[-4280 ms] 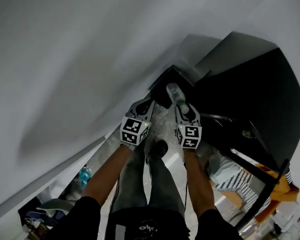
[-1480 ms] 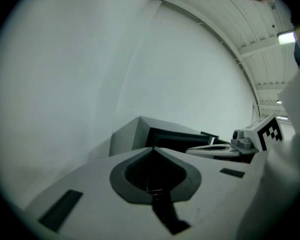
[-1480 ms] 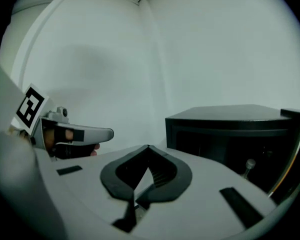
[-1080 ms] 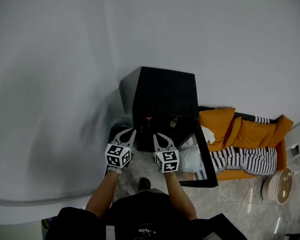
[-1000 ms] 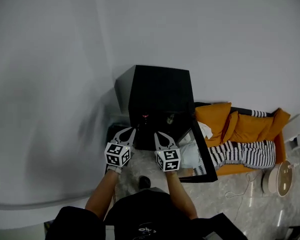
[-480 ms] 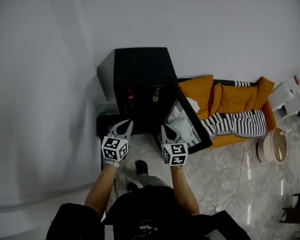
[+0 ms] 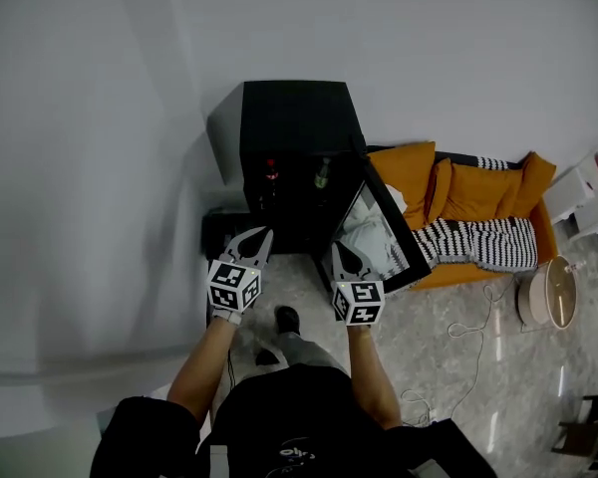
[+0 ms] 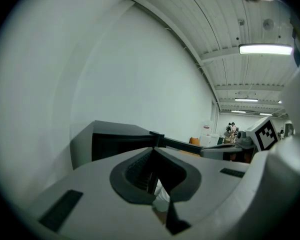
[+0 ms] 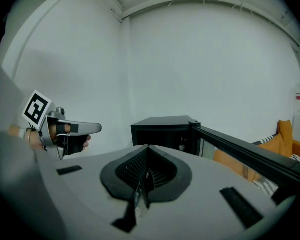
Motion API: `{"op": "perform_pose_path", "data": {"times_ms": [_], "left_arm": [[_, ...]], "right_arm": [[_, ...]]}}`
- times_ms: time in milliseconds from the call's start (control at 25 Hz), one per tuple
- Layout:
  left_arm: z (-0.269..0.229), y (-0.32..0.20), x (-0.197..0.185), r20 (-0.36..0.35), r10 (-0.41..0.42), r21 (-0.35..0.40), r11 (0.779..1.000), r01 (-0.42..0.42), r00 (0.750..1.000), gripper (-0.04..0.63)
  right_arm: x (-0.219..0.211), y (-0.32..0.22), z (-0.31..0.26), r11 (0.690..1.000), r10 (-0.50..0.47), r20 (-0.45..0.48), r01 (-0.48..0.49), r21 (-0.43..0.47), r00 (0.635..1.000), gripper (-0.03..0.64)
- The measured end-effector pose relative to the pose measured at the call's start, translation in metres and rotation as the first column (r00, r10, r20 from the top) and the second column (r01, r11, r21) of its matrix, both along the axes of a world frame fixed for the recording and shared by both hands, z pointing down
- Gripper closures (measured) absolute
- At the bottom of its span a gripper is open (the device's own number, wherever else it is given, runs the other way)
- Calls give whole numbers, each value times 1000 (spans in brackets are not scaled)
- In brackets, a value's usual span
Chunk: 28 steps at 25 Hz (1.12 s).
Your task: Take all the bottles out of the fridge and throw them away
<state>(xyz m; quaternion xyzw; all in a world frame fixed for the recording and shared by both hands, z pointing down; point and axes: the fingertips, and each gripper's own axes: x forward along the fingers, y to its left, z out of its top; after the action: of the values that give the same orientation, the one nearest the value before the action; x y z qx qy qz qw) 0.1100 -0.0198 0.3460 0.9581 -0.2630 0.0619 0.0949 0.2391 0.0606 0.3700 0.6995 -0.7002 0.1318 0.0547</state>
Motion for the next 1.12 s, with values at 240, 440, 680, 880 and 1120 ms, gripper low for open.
{"op": "perform_pose_path", "data": {"times_ms": [240,440,680,880,1120], "left_arm": [[0,0,-22,-4,-26,19,999,26,1000,595],[0,1,-34,2,-58,39,998,57,998,594],[6,-14,-40,20,-164,19,986,163,986,594],[22,-33,-16,37,-240,-10,971,240,970,594],[33,-47,17,38,-324,-30,945,325,945,594]], "right_arm": [[-20,-17,0,996,-88,-53,89,2,995,609],[-29,-38,1,988,-156,-116,156,-11,981,609],[-29,-89,12,959,-283,-114,284,-8,952,609],[-19,-125,23,928,-372,-116,373,-7,921,609],[-5,-152,38,889,-458,-75,458,-16,886,609]]}}
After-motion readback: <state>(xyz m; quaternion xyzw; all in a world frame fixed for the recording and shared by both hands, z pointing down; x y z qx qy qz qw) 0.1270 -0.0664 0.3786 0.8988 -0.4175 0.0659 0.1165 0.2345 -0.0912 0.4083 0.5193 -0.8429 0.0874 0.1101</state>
